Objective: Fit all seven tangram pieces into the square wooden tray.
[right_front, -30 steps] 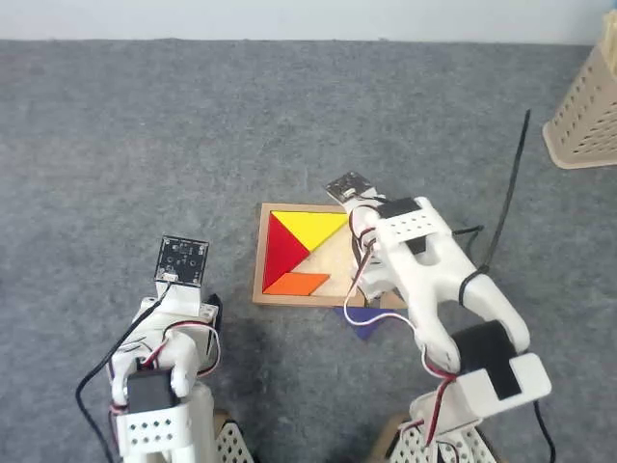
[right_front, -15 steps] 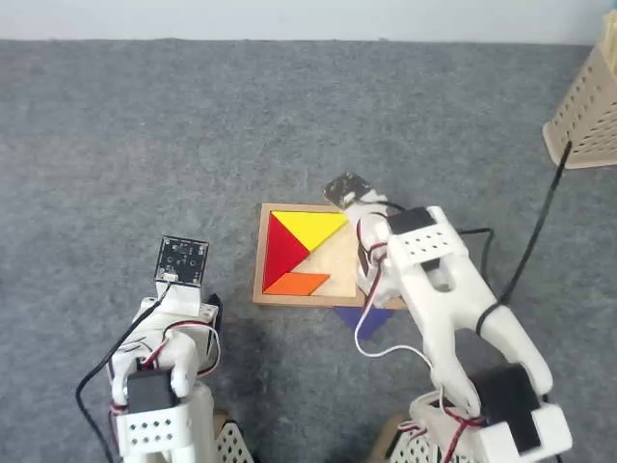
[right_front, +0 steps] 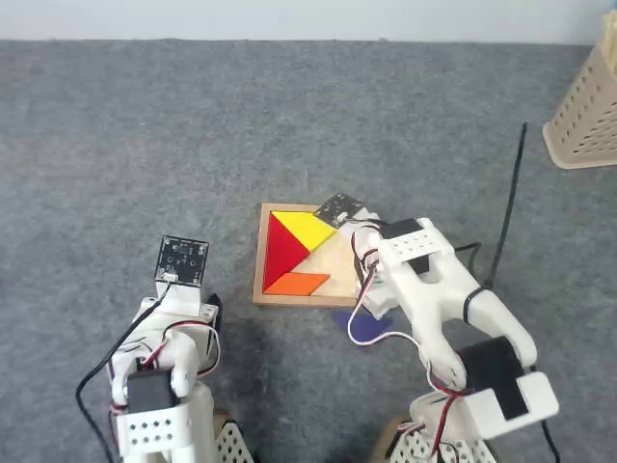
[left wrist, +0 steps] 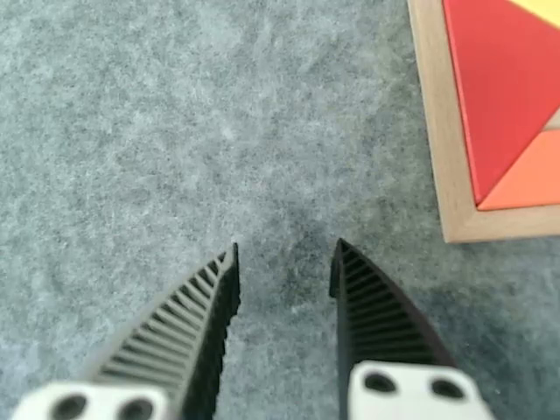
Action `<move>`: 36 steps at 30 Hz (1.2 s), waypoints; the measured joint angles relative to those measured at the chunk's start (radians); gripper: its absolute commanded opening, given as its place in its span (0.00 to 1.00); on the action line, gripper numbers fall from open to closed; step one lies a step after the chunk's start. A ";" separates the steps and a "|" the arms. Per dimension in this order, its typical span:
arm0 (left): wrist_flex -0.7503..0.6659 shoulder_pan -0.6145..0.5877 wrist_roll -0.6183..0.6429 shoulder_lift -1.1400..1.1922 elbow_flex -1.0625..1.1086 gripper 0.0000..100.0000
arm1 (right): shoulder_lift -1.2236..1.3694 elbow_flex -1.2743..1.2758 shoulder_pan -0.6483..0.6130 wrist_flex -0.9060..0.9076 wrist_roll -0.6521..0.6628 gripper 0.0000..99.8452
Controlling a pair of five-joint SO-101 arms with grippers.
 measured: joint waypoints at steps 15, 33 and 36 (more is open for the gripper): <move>0.000 0.000 0.000 0.000 0.000 0.17 | 0.012 -0.048 0.172 0.003 -0.081 0.03; 0.000 0.000 0.000 0.000 0.000 0.17 | 0.014 -0.278 0.121 0.195 -0.519 0.03; 0.000 0.000 0.000 0.000 0.000 0.17 | 0.015 -0.362 0.023 0.209 -0.539 0.03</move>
